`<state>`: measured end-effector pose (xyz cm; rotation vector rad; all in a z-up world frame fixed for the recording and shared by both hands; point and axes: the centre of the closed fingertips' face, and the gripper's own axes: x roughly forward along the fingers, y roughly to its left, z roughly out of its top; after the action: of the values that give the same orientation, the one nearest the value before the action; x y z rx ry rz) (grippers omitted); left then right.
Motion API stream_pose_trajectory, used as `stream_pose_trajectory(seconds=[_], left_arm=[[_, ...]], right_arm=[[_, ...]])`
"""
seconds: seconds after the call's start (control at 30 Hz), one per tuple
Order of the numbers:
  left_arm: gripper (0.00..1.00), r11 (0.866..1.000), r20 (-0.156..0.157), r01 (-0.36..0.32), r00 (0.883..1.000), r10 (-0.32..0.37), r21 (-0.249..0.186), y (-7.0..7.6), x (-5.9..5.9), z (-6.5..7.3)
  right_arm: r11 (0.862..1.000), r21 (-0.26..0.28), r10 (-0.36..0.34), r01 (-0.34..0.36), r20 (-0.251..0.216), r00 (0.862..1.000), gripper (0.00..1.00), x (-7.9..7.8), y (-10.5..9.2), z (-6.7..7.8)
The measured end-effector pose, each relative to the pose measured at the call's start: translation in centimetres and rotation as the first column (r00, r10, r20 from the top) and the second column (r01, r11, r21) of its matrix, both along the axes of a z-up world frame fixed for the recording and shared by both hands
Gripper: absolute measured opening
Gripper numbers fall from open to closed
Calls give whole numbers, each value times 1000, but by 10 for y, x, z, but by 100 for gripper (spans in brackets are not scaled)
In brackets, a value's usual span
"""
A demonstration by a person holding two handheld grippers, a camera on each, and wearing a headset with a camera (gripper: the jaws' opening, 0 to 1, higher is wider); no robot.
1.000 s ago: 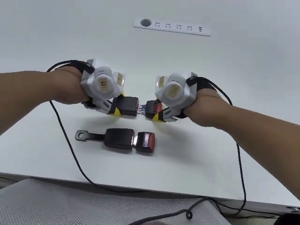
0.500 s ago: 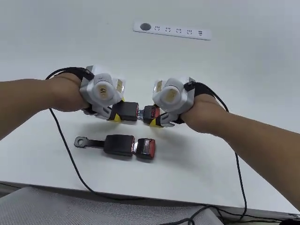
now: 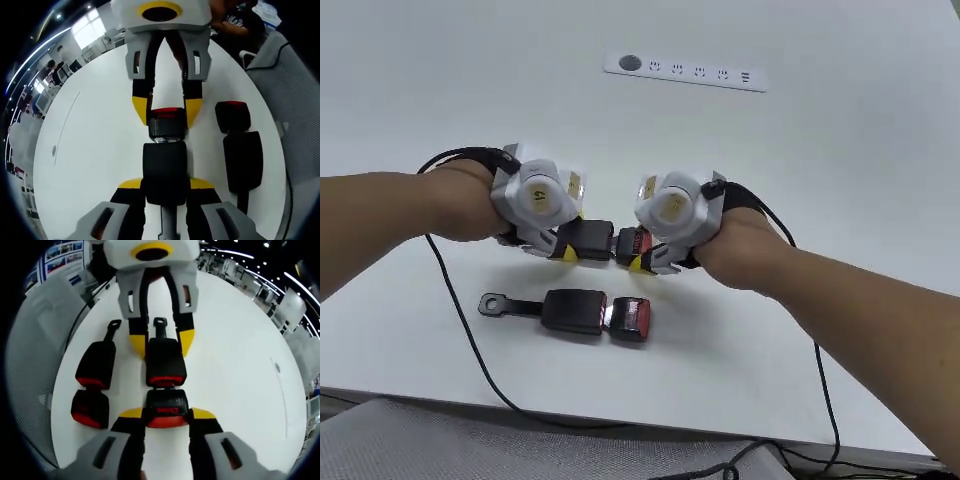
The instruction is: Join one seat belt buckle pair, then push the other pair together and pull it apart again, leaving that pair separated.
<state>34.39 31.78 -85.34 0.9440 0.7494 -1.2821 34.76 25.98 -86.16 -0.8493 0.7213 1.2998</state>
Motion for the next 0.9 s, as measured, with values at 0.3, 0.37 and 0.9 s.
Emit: stream_pose_trajectory(seconds=[0.3, 0.37, 0.9], left_arm=[[31, 1000, -2, -3, 1000, 3, -6, 1, 0, 0], [31, 1000, -6, -4, 1000, 4, -7, 1, 0, 0], [31, 1000, -8, -6, 1000, 5, -11, 0, 0, 0]], right_arm=[[1000, -5, -4, 4, 14, 1000, 32, 0, -12, 1], [1000, -12, -1, 1, 18, 1000, 32, 0, -17, 1], [999, -3, -42, 42, 5, 999, 33, -3, -84, 2]])
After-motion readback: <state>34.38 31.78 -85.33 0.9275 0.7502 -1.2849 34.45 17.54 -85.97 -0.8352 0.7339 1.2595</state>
